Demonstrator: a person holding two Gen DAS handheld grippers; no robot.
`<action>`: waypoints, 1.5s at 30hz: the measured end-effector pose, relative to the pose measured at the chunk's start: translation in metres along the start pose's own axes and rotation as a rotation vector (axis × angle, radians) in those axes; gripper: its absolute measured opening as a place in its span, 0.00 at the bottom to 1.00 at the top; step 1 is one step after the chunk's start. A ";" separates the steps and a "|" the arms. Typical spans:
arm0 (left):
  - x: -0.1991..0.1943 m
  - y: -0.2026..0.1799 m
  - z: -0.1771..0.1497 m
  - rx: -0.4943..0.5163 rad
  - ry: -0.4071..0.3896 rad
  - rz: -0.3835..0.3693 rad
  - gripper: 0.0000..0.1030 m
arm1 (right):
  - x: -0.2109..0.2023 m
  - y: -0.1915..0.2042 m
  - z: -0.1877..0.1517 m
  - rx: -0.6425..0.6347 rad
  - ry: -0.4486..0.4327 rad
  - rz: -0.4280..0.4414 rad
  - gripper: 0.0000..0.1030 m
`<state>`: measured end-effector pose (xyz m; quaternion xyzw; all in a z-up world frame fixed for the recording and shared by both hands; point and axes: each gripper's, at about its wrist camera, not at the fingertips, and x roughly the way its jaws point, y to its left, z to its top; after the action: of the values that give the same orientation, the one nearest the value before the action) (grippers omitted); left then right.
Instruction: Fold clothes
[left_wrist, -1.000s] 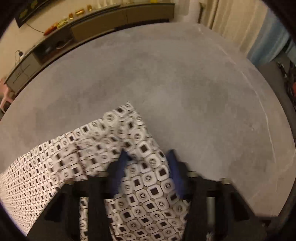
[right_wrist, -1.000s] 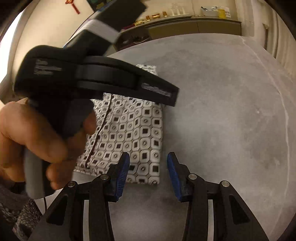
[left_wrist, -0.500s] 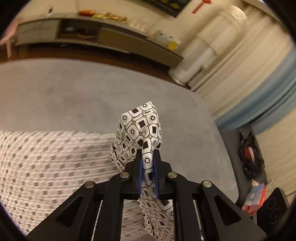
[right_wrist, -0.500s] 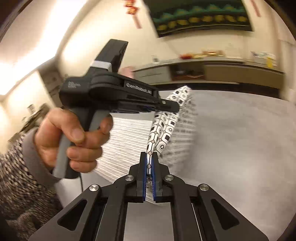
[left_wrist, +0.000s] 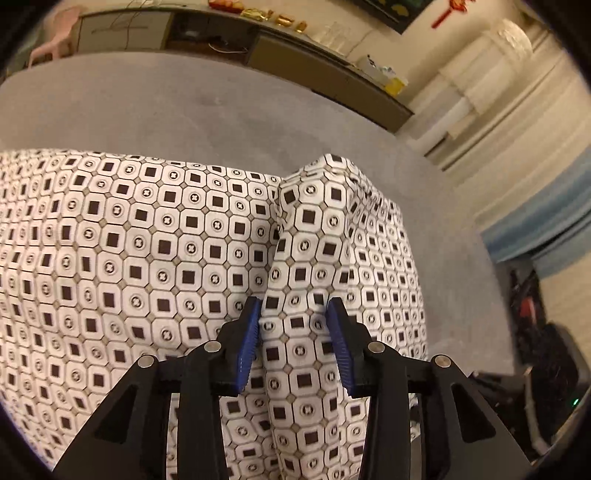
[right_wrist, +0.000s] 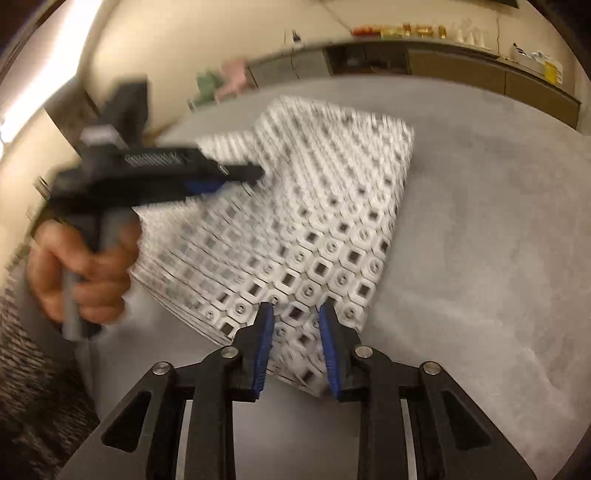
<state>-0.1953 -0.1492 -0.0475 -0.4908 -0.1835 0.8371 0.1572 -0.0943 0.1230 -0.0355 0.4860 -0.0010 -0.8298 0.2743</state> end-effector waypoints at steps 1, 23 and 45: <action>-0.007 0.002 -0.001 0.004 -0.008 -0.008 0.37 | -0.001 0.001 0.003 -0.006 0.003 -0.013 0.22; -0.028 0.014 -0.002 -0.055 0.120 0.085 0.14 | 0.014 0.053 0.024 -0.351 -0.004 -0.040 0.07; -0.073 -0.027 0.039 0.115 -0.071 0.163 0.37 | 0.014 -0.001 0.077 -0.135 -0.008 0.178 0.24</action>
<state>-0.1930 -0.1637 0.0387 -0.4643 -0.1002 0.8731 0.1099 -0.1619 0.0969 -0.0060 0.4611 0.0106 -0.8024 0.3787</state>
